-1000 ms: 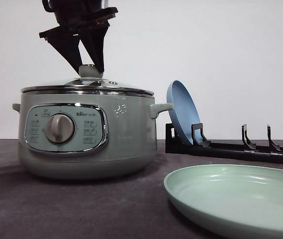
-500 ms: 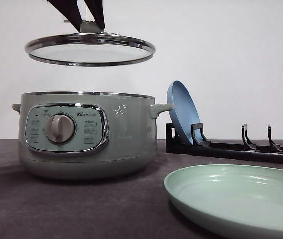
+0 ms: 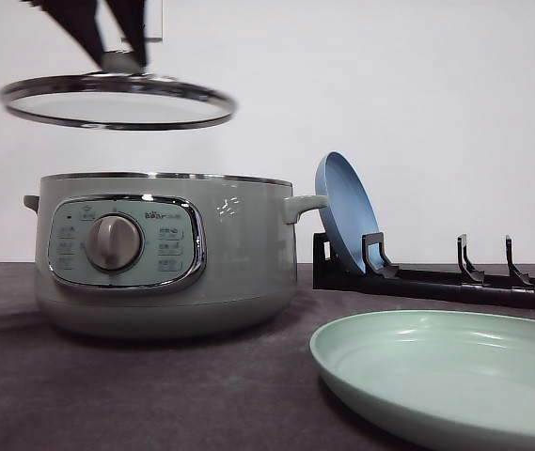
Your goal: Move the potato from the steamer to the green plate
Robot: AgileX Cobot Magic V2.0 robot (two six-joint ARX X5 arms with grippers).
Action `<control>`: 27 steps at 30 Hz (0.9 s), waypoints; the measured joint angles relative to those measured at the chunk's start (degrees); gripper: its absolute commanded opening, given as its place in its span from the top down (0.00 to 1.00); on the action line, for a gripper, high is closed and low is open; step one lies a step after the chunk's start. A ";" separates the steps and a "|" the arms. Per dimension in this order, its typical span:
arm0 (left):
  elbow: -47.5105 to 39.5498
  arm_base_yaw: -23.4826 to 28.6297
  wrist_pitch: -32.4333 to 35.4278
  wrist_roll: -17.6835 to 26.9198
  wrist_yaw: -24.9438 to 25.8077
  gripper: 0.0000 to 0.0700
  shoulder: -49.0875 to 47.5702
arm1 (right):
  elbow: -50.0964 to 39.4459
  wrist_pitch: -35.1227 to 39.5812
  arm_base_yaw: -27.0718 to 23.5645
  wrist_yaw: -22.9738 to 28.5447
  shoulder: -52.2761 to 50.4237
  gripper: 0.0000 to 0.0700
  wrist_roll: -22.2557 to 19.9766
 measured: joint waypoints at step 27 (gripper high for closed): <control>0.00 15.20 -1.50 0.17 -0.35 1.00 0.00 | 7.26 1.35 1.31 -7.36 22.50 0.10 -2.24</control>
